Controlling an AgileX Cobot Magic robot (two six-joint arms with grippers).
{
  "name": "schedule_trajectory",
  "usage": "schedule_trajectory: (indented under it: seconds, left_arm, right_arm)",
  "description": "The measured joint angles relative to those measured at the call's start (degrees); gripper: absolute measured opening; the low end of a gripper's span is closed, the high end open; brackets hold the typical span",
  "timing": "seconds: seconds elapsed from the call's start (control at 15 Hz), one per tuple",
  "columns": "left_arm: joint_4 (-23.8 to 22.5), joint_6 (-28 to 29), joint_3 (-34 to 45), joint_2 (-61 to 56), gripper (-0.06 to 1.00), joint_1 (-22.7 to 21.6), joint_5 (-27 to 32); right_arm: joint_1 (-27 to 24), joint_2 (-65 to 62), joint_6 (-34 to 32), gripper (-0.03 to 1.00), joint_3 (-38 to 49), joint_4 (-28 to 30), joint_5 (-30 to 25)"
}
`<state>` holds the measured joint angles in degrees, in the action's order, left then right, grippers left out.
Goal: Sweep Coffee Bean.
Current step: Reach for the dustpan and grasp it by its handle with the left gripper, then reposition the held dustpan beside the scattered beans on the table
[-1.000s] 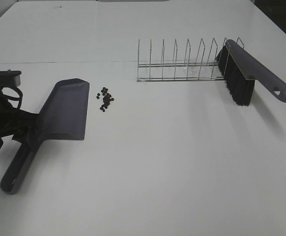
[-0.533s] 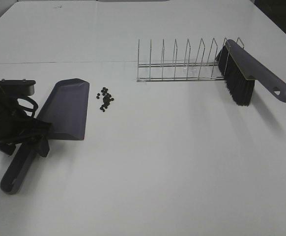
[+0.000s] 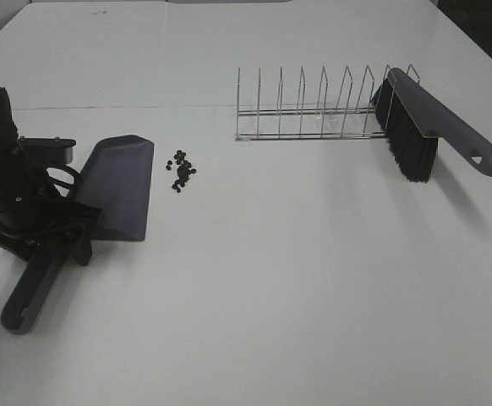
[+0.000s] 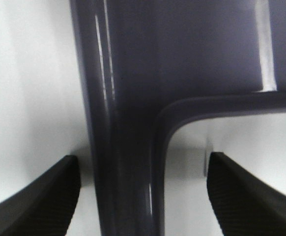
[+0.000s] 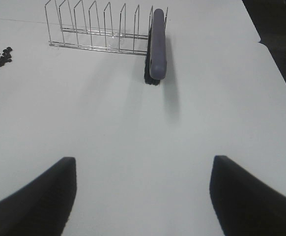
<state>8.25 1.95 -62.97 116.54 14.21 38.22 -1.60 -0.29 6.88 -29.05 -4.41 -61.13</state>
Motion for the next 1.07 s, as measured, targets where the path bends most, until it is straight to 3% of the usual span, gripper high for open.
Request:
schedule_trajectory:
  seconds: [0.13,0.2,0.67,1.07]
  left_arm:
    - [-0.8,1.2,-1.0,0.5,0.51,0.0,1.3]
    - [-0.9,4.6,-2.5,1.1,0.29,0.0,4.4]
    - [-3.2,8.0,-5.6,-0.5,0.27,0.0,11.8]
    - [-8.3,11.2,-5.6,-9.3,0.27,0.0,12.3]
  right_arm:
    - [0.0,0.0,0.0,0.63,0.0,0.0,0.0]
    - [0.0,0.0,0.0,0.63,0.0,0.0,0.0]
    - [0.0,0.0,0.0,0.63,0.0,0.0,0.0]
    - [0.0,0.0,0.0,0.63,0.0,0.0,0.0]
